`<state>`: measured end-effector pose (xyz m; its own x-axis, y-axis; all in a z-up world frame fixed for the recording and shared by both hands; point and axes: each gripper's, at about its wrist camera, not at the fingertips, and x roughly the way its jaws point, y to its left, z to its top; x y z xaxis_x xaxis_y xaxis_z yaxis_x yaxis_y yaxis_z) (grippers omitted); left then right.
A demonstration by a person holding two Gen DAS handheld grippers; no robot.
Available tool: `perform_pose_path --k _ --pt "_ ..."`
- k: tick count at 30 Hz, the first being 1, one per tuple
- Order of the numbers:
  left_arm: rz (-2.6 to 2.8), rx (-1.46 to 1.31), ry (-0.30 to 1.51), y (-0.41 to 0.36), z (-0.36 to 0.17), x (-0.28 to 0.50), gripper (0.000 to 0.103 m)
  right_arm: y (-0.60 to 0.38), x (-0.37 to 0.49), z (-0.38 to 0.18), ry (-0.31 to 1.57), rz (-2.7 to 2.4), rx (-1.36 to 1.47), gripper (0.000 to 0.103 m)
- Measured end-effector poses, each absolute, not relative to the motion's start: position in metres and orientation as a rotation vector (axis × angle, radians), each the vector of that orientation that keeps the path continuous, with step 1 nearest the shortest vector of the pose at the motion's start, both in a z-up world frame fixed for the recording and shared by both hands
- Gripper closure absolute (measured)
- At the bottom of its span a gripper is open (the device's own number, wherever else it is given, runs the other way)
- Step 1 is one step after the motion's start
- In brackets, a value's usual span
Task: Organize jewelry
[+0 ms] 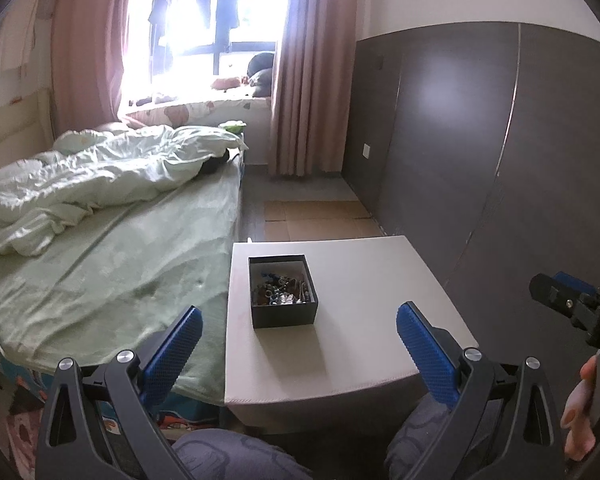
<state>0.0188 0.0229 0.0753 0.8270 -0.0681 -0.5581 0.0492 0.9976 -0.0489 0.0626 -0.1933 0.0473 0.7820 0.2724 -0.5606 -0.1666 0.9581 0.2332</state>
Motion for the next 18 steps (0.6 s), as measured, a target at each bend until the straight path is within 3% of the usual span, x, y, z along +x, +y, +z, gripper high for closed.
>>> perform_pose_path --k 18 --pt "-0.032 -0.039 0.544 0.010 0.079 -0.037 0.009 -0.213 0.031 0.032 0.657 0.249 0.151 0.005"
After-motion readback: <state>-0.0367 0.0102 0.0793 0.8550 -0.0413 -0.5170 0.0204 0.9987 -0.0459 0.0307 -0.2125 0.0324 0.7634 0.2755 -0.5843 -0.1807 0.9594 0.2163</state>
